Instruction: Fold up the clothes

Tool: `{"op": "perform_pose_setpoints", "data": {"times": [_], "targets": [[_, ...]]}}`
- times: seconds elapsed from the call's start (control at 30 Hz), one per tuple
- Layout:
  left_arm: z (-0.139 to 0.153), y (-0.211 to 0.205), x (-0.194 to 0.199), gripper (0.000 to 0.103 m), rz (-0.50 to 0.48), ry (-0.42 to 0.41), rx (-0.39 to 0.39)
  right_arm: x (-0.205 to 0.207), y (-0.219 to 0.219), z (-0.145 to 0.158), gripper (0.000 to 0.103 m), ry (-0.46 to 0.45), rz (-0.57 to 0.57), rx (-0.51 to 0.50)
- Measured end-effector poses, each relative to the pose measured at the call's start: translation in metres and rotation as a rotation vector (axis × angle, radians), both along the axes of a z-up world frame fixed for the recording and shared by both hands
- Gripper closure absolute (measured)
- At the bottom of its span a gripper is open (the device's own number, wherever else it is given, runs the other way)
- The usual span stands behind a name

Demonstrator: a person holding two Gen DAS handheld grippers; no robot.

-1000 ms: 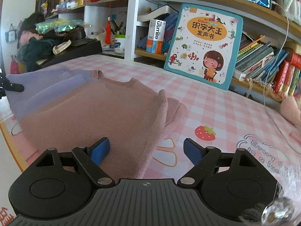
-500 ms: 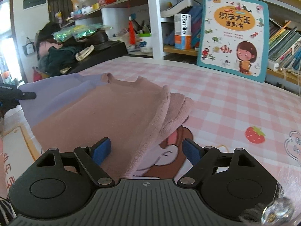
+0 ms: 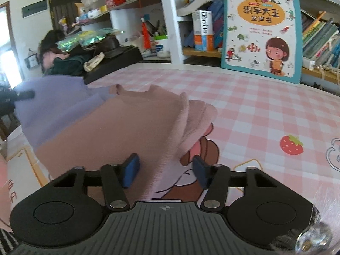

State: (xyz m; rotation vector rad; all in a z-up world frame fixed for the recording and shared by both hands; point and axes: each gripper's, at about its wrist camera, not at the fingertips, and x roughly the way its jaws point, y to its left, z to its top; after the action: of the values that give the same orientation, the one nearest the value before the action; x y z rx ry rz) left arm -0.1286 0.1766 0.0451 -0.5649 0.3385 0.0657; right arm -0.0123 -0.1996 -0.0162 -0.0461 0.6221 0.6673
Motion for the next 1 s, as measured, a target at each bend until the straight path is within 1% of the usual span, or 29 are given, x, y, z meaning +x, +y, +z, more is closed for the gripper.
{"op": "perform_pose_setpoints", "data": {"times": [0.2,0.3,0.33,0.4,0.47,0.5,0.53,0.57,0.63,0.7,0.77,0.8,0.87,0.9,0.93,1.0], "targets": [[0.037,-0.072,0.017,0.094,-0.151,-0.114,0.146,0.004,-0.003,-0.001,0.053,0.026,-0.001,0.026],[0.044,-0.119,0.025,0.094,-0.245,-0.149,0.239,0.003,-0.002,-0.001,0.053,0.023,-0.001,0.022],[0.041,-0.138,0.028,0.094,-0.285,-0.143,0.287,0.003,-0.003,-0.001,0.053,0.025,-0.001,0.024],[0.028,-0.177,0.033,0.093,-0.372,-0.097,0.407,0.002,-0.003,-0.001,0.053,0.026,-0.001,0.027],[0.008,-0.213,0.037,0.090,-0.459,-0.028,0.533,0.002,-0.003,-0.001,0.053,0.026,-0.002,0.028],[-0.003,-0.226,0.038,0.087,-0.496,0.005,0.579,0.002,-0.003,-0.001,0.053,0.027,-0.002,0.029],[-0.014,-0.238,0.037,0.092,-0.518,0.025,0.627,0.001,-0.003,-0.001,0.053,0.025,-0.002,0.025],[-0.022,-0.246,0.033,0.091,-0.499,0.012,0.680,0.001,-0.002,-0.001,0.053,0.022,-0.003,0.020],[-0.028,-0.254,0.031,0.092,-0.491,0.032,0.756,0.000,0.000,-0.001,0.053,0.017,-0.003,0.010],[-0.027,-0.248,0.029,0.091,-0.500,0.042,0.729,0.003,-0.005,-0.002,0.053,0.034,-0.003,0.038],[-0.024,-0.239,0.026,0.084,-0.522,0.053,0.676,0.004,-0.007,-0.002,0.052,0.045,-0.003,0.058],[-0.023,-0.235,0.024,0.083,-0.533,0.055,0.652,0.005,-0.009,-0.002,0.052,0.051,-0.003,0.070],[-0.020,-0.228,0.022,0.078,-0.556,0.051,0.616,0.006,-0.015,-0.002,0.050,0.065,-0.007,0.097],[-0.020,-0.228,0.022,0.078,-0.562,0.050,0.608,0.005,-0.021,-0.001,0.047,0.069,-0.026,0.104],[-0.021,-0.227,0.023,0.077,-0.565,0.049,0.605,0.004,-0.027,0.001,0.042,0.072,-0.047,0.111],[-0.024,-0.230,0.026,0.075,-0.568,0.051,0.612,0.001,-0.040,0.005,0.042,0.080,-0.089,0.125]]}}
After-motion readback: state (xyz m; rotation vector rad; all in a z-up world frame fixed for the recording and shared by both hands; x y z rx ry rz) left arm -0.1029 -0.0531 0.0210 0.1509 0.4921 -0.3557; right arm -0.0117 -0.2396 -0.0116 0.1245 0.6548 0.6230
